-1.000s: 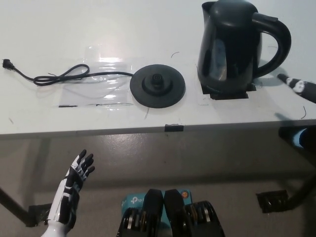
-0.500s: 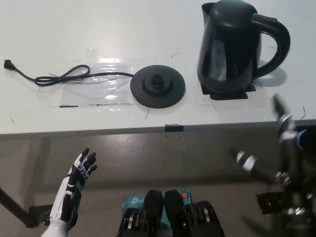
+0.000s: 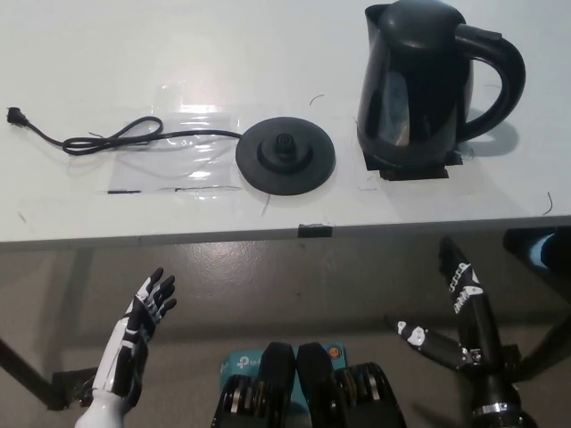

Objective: Use the right hand to grab the handle of the kettle from the base and place it on the right side

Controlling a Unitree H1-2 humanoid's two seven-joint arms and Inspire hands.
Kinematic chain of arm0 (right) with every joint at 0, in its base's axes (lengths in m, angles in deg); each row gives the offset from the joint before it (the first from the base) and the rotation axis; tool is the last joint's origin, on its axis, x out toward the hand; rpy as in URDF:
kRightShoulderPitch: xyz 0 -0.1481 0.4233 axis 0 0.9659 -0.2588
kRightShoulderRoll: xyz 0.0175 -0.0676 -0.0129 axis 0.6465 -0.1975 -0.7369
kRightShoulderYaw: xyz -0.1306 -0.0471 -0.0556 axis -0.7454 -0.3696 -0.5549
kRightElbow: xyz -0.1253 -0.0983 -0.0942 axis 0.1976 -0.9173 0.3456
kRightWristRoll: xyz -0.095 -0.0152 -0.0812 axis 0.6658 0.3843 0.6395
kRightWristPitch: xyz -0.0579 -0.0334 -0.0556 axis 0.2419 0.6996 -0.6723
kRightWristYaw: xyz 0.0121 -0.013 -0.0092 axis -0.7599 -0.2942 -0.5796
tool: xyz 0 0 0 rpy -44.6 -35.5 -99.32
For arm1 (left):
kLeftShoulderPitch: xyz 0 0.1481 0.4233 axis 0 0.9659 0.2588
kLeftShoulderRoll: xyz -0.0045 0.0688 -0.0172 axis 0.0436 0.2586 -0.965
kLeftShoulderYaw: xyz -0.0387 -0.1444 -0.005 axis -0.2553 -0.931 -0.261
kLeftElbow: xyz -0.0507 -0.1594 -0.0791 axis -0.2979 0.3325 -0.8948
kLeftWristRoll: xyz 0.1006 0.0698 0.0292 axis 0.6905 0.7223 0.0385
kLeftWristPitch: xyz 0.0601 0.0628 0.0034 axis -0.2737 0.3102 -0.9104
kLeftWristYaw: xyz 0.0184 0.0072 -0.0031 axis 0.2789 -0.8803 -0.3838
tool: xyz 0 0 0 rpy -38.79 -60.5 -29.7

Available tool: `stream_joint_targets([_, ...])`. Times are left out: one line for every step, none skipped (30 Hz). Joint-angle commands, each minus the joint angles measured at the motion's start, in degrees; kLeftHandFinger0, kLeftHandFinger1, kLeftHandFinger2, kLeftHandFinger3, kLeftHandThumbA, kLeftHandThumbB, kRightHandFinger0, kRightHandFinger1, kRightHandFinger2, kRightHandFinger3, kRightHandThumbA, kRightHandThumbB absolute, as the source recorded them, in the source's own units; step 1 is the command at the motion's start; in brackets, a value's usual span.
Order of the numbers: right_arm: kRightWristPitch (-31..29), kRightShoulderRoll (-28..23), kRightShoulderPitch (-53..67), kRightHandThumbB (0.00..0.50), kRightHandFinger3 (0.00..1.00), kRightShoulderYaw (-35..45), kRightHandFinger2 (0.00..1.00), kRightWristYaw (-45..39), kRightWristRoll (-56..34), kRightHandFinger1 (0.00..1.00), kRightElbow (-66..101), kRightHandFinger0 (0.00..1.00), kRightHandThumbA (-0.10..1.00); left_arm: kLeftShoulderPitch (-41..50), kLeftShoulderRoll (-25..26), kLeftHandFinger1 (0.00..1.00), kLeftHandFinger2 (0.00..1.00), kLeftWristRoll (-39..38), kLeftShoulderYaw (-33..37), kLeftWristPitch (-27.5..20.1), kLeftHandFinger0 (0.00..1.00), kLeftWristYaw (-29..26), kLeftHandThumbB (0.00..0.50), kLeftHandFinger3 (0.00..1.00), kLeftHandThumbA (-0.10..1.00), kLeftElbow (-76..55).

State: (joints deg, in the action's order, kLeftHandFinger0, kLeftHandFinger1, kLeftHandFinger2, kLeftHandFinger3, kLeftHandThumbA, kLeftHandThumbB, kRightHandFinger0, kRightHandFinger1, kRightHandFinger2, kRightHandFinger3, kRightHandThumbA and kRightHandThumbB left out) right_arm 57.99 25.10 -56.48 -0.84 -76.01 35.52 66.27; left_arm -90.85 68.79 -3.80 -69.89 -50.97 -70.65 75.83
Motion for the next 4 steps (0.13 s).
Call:
stream_joint_targets([-3.1,-0.2,1.0,0.275,1.0,-0.4,1.0,-0.4,1.3,1.0,0.7,1.0,1.0,0.0,0.9,1.0,1.0,1.1,-0.4,-1.6,1.0,-0.2,0.5,1.0,1.0,-0.5])
stream_joint_targets([-3.1,-0.3,1.4,0.278,1.0,-0.4,1.0,0.4,2.2,1.0,0.8,1.0,1.0,0.2,0.9,1.0,1.0,1.6,-0.2,-1.6,1.0,-0.4,0.5,1.0,1.0,-0.6])
stream_joint_targets([-3.1,-0.4,1.6,0.276,1.0,-0.5,1.0,0.6,2.6,1.0,0.9,1.0,1.0,0.2,0.8,1.0,1.0,1.7,-0.2,-1.7,1.0,-0.3,0.5,1.0,1.0,-0.5])
stream_joint_targets([-3.1,-0.4,1.6,0.276,1.0,-0.5,1.0,0.6,2.6,1.0,0.9,1.0,1.0,0.2,0.8,1.0,1.0,1.7,-0.2,-1.7,1.0,-0.3,0.5,1.0,1.0,-0.5])
